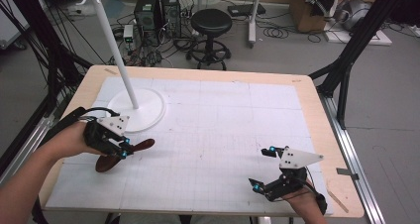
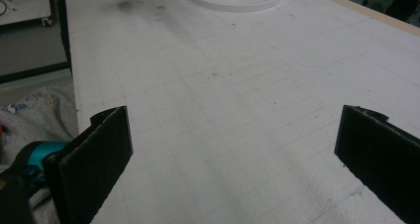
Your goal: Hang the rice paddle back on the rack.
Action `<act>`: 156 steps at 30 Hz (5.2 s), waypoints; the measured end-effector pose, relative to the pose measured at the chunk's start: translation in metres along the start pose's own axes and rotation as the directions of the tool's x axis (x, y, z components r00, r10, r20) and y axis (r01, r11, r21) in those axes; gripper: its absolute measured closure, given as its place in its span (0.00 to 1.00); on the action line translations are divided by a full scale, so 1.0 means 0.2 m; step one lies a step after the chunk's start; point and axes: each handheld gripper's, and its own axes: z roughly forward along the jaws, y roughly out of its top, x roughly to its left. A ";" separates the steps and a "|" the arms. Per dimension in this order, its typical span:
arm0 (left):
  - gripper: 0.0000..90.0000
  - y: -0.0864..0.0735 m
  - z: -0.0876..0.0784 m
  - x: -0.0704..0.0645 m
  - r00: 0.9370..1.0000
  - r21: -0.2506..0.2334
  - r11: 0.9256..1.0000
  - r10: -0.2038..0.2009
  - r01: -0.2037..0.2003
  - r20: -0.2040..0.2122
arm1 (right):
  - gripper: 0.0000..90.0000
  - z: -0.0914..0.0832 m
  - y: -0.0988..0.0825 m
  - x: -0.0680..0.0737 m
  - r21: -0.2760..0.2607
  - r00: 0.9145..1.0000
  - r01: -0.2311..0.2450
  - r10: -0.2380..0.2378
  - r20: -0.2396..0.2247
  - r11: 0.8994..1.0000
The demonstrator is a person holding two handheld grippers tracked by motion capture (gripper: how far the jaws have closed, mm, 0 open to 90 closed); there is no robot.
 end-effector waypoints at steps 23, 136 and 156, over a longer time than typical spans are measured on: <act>0.87 0.01 -0.13 0.01 0.997 -0.148 0.986 -0.081 0.078 -0.016 | 0.00 0.00 0.00 0.00 -0.004 1.000 0.002 -0.002 0.003 1.000; 0.87 0.09 -0.97 0.00 0.681 -0.702 0.665 -0.640 0.257 -0.356 | 0.00 -0.01 0.00 -0.01 -0.011 1.000 -0.008 0.008 0.001 1.000; 0.87 0.17 -1.05 0.08 0.624 -0.682 0.675 -0.669 0.283 -0.403 | 0.00 -0.01 0.00 -0.01 -0.014 1.000 -0.010 0.010 0.003 1.000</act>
